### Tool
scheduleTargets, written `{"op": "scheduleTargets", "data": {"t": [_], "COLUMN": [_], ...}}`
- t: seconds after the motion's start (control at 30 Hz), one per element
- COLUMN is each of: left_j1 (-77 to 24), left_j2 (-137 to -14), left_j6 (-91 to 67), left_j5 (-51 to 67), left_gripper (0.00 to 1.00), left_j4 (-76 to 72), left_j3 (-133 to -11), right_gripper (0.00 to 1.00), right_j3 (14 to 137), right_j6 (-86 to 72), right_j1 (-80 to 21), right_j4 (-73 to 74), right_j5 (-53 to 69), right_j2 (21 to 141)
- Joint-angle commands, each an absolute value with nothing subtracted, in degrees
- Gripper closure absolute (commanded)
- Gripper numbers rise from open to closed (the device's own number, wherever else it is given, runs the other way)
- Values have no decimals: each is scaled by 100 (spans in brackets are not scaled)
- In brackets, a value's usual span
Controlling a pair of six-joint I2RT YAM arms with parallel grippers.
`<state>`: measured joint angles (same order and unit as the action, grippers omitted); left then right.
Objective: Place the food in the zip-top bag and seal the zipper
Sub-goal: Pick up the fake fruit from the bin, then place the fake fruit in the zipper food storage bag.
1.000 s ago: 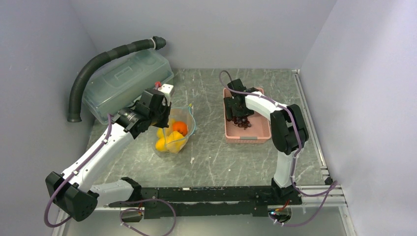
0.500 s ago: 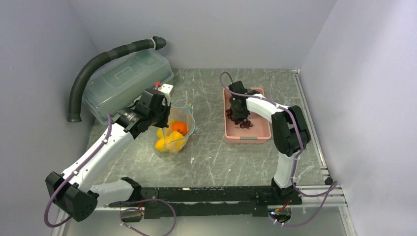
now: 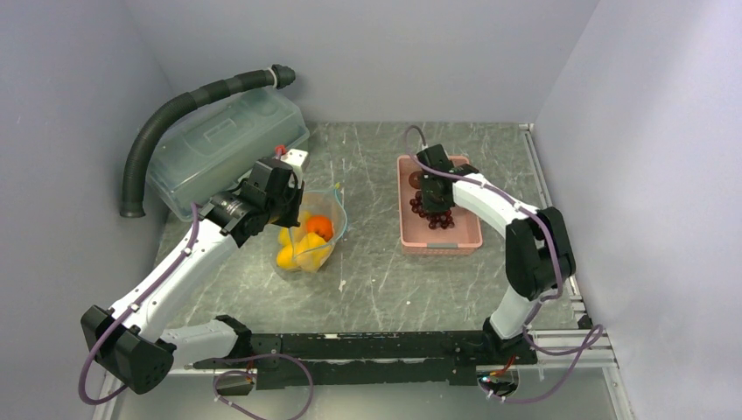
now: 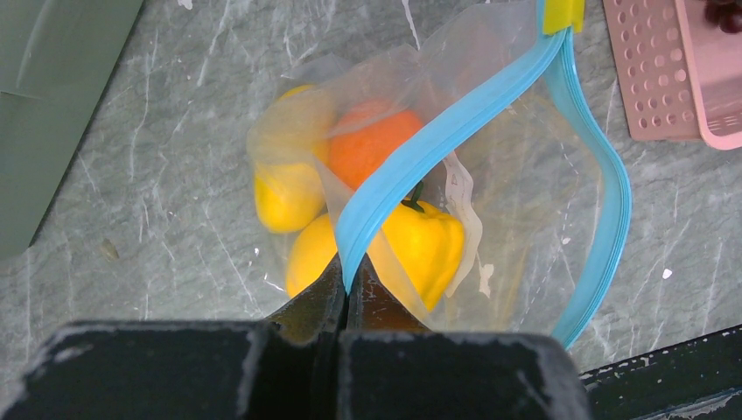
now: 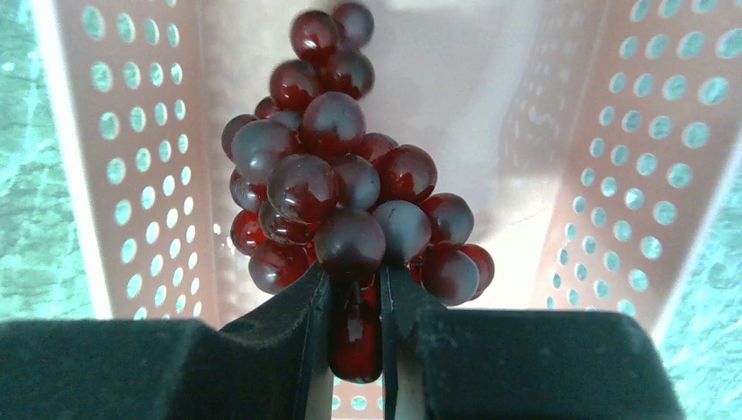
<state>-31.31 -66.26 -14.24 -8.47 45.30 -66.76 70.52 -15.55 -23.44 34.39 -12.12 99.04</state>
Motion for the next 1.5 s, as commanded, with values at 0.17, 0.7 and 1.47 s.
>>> {"op": "scheduleTargets", "data": {"t": [0.17, 0.7, 1.47], "left_j1": [-3105, -3105, -3107], "left_j2": [-6575, -6523, -6531], "left_j6": [-1340, -1330, -1344], "left_j5": [-906, -874, -876], "left_gripper": [100, 100, 100], "left_j4": [4404, 4395, 4395], "left_j3": [-6652, -6655, -6648], "right_gripper": [100, 100, 100], "right_j3": [7040, 7425, 8153], "right_j6": [-1775, -1841, -1767], "right_j1": [-2316, -2664, -4595], "right_j4": [3648, 4007, 3358], "right_j5": [-1603, -1156, -241], "right_j2": [8923, 7750, 7047]}}
